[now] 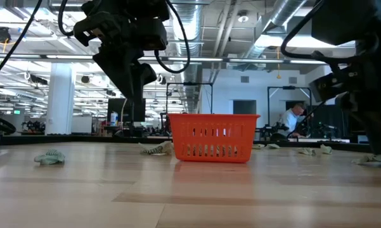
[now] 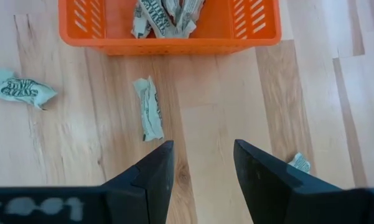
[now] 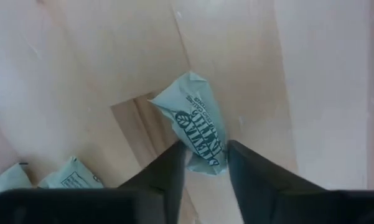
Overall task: Pick and place Stevia / Truvia into bins
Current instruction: Put the stevia packet into the orange bin
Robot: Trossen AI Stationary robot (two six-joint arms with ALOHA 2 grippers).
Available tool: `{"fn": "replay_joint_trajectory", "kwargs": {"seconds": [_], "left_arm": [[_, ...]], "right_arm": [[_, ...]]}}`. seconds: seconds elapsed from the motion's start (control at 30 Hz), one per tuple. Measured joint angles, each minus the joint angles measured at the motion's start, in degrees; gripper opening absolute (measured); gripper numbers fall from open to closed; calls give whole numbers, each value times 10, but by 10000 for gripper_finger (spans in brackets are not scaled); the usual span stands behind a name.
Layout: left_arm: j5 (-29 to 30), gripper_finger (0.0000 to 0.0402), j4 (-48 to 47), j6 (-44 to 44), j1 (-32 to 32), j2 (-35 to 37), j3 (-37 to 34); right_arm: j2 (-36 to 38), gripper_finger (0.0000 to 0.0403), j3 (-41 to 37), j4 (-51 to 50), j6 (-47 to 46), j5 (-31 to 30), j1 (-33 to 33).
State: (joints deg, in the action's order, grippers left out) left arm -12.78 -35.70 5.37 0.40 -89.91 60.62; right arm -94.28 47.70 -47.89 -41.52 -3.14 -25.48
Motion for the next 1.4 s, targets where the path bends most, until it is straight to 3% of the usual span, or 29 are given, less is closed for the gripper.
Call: {"fn": "replay_joint_trajectory", "kwargs": {"seconds": [0.27, 0.53, 0.7, 1.0, 1.2, 1.4], "left_arm": [[25, 155, -21, -3, 0, 10, 0], [69, 155, -38, -5, 2, 31, 1], [53, 155, -48, -6, 1, 30, 0], [45, 155, -20, -4, -43, 26, -4], [45, 155, 50, 2, -60, 26, -36], [47, 155, 74, 1, -61, 26, -54]], "right_arm": [[-1, 8, 0, -5, 1, -16, 1], [-3, 7, 55, -77, 2, -36, 1], [-2, 9, 112, -91, 31, -79, 1], [-2, 6, 203, -27, 147, -166, 16], [-2, 17, 213, 96, 246, -158, 56], [-3, 20, 213, 151, 285, -82, 100]]}}
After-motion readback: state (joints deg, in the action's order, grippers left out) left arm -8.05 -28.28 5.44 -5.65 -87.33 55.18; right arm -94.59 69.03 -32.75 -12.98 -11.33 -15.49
